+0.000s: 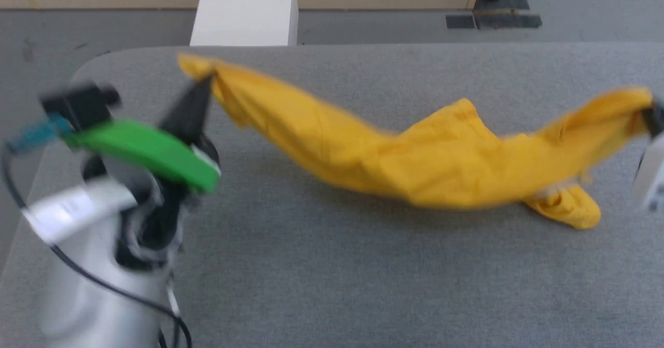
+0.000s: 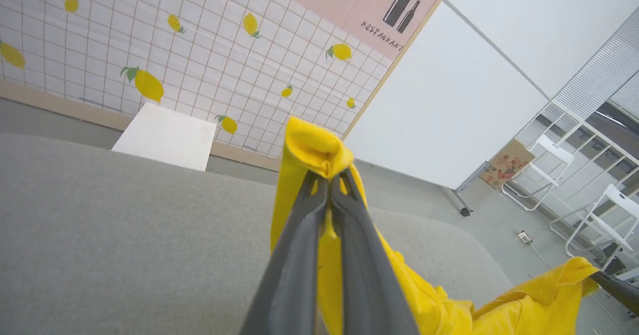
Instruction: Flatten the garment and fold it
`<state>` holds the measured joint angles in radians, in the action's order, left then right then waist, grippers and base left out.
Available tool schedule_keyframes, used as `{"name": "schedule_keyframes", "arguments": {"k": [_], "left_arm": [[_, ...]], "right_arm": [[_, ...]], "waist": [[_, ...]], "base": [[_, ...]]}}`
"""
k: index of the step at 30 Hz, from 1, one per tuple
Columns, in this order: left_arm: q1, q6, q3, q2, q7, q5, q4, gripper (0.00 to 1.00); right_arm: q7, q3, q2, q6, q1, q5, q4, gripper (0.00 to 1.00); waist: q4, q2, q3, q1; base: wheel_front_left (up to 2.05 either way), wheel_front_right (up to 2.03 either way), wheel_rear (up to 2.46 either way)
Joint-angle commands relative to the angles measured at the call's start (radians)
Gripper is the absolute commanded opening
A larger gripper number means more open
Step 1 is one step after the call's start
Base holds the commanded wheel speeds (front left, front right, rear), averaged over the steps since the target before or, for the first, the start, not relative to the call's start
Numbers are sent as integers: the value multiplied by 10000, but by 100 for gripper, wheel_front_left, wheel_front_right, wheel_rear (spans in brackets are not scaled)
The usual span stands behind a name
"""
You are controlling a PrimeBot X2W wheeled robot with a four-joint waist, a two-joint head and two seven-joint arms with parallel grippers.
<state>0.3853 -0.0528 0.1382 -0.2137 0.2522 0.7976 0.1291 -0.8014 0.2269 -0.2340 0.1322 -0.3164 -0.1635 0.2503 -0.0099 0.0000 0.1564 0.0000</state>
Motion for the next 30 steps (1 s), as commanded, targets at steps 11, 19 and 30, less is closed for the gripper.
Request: {"name": "schedule_keyframes", "arguments": {"k": [11,19,30], "left_arm": [[6525,-987,-1392,-486,107,170,-2369,0],[9543,-934,-2079,-563,-1557,-24,-3999,0],[9552,-52,-2585,-651,-2796,266,-5185,0]], "right_arm": [[751,-926,-278,-15,-7259,858,-3362,0],[3680,-532,427,-15,-10579,2314,-4917,0],[6343,158,582,-15,-11482,2994,-6727,0]], "waist": [[-501,0,2691,0],[-666,0,3461,0],[-429,0,3351,0]], "base": [[0,0,0],[0,0,0],[0,0,0]]}}
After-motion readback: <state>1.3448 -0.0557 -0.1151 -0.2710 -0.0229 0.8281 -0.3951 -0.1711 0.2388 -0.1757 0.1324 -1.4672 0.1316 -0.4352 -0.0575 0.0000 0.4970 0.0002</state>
